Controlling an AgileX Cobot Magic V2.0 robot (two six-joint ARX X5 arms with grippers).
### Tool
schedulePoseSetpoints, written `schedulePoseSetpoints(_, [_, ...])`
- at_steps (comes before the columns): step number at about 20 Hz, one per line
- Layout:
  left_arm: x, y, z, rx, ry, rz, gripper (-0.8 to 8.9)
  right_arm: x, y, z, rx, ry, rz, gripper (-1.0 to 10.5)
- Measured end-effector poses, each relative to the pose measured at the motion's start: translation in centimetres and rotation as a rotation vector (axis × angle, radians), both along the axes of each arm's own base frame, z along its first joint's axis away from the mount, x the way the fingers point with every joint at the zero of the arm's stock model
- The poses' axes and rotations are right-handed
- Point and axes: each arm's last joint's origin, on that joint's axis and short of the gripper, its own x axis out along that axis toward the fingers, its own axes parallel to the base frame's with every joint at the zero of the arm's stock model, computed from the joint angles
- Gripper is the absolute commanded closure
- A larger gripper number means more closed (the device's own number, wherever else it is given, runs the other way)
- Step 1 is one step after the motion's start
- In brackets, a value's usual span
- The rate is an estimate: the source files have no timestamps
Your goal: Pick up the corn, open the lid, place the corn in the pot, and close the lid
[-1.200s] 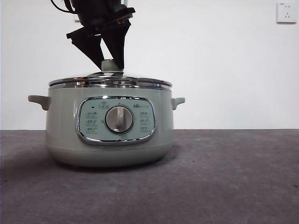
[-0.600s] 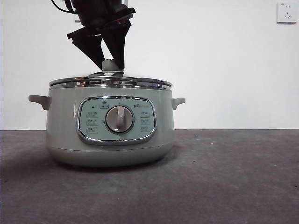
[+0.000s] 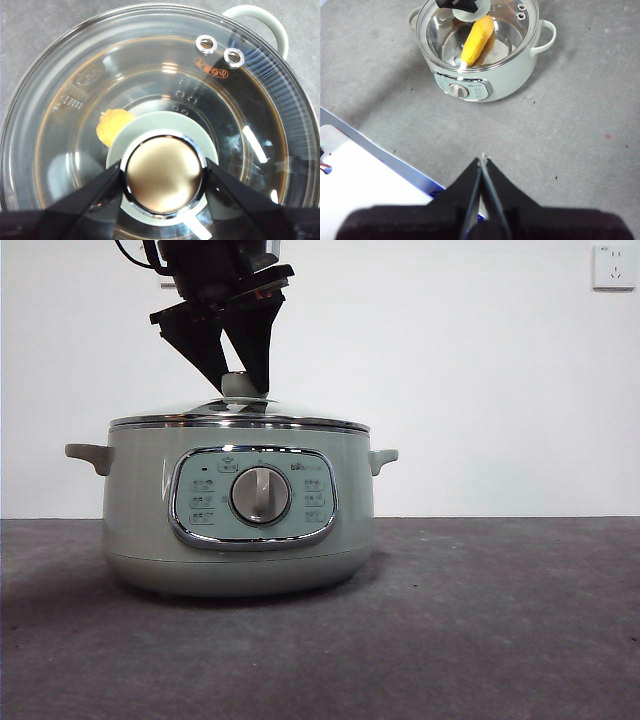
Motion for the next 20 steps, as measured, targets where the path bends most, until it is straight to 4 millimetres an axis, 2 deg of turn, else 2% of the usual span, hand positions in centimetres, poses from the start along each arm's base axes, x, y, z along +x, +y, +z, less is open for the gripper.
schedulePoseSetpoints(1, [0.0, 0.0, 0.0, -0.002, 0.001, 0.005, 3.15, 0.0, 0.0, 0.0, 0.0, 0.0, 0.0, 9.5])
schedulePoseSetpoints(2, [0.0, 0.0, 0.0, -0.004, 0.002, 0.008, 1.85, 0.0, 0.0, 0.0, 0.0, 0.0, 0.0, 9.5])
schedulePoseSetpoints(3, [0.0, -0.1, 0.0, -0.007, 0.005, 0.015, 1.12, 0.0, 0.0, 0.0, 0.0, 0.0, 0.0, 9.5])
schedulePoseSetpoints(6, [0.3, -0.5, -0.2, -0.032, -0.011, 0.027, 1.15, 0.0, 0.0, 0.0, 0.0, 0.0, 0.0, 9.5])
schedulePoseSetpoints(8, [-0.2, -0.3, 0.6, -0.047, -0.036, 0.027, 1.16, 0.0, 0.0, 0.0, 0.0, 0.0, 0.0, 9.5])
schedulePoseSetpoints(10, [-1.5, 0.4, 2.9, -0.078, -0.091, 0.03, 1.16, 0.0, 0.0, 0.0, 0.0, 0.0, 0.0, 9.5])
schedulePoseSetpoints(13, [-4.9, 2.2, 6.9, -0.119, -0.165, 0.029, 1.33, 0.0, 0.0, 0.0, 0.0, 0.0, 0.0, 9.5])
schedulePoseSetpoints(14, [-6.3, 3.0, 8.1, -0.122, -0.168, 0.031, 2.05, 0.0, 0.0, 0.0, -0.004, -0.006, -0.007, 9.5])
schedulePoseSetpoints(15, [-7.6, 3.7, 8.9, -0.12, -0.163, 0.032, 3.36, 0.1, -0.1, 0.0, -0.011, -0.017, -0.022, 9.5])
schedulePoseSetpoints(17, [-10.1, 5.0, 10.3, -0.115, -0.154, 0.032, 6.74, 0.1, -0.1, 0.0, -0.028, -0.04, -0.053, 9.5])
schedulePoseSetpoints(18, [-11.4, 5.7, 11.2, -0.12, -0.164, 0.032, 7.87, 0.2, -0.2, 0.0, -0.034, -0.048, -0.063, 9.5])
schedulePoseSetpoints(20, [-14.0, 7.1, 13.0, -0.152, -0.222, 0.031, 8.16, 0.2, -0.2, 0.0, -0.035, -0.05, -0.066, 9.5])
